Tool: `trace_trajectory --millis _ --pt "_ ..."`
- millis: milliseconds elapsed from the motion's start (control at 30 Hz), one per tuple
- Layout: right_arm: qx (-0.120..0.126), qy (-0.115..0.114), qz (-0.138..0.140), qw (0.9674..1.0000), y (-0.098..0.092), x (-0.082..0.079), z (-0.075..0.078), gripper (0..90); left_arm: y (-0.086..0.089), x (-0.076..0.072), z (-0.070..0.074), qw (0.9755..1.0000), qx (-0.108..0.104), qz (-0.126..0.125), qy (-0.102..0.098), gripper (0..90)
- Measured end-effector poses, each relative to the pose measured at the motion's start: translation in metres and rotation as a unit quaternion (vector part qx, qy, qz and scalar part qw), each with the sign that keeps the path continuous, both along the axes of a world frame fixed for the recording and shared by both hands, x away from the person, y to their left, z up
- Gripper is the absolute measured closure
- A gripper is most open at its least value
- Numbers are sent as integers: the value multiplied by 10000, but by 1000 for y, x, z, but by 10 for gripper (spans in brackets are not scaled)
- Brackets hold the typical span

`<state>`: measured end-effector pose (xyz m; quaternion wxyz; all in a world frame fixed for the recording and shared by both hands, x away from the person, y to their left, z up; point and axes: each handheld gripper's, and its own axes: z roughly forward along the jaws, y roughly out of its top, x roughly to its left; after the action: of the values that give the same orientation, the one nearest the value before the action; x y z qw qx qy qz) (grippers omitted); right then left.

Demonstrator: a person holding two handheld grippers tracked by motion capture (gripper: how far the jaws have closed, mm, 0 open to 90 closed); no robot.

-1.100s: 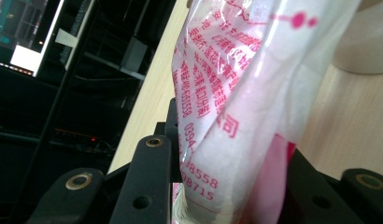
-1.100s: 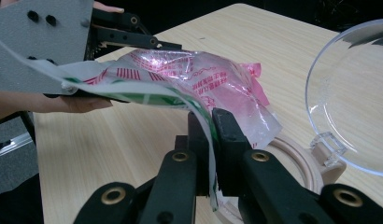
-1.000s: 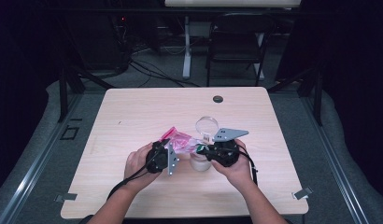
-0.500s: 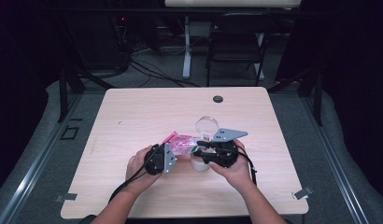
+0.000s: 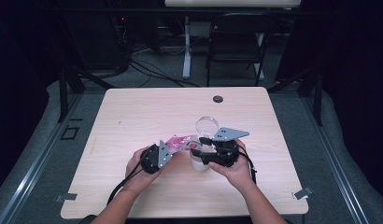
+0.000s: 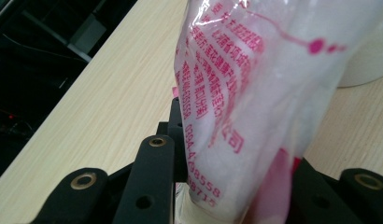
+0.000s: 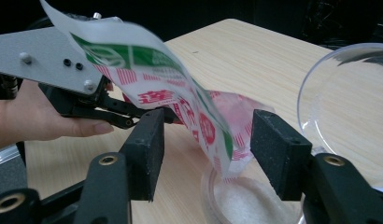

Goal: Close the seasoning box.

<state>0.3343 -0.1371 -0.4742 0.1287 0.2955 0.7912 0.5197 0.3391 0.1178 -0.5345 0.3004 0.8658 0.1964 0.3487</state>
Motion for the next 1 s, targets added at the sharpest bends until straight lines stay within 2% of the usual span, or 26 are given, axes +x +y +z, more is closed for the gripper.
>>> trace_trajectory --millis 200,533,800,900,1000 --pt "63 72 -52 9999 -3 1 2 444 3 2 2 9998 -171 26 87 756" --pt "154 -82 -62 9998 -6 -3 12 437 11 4 5 9988 -414 107 220 757" --pt "229 -77 -145 9996 -12 -2 14 438 16 6 6 9977 -599 200 261 758" --pt "208 -74 -181 9996 -13 -1 14 438 18 7 10 9975 -623 242 241 757" --pt "233 -73 -191 9995 -14 -1 14 438 22 8 18 9979 -583 265 131 758"
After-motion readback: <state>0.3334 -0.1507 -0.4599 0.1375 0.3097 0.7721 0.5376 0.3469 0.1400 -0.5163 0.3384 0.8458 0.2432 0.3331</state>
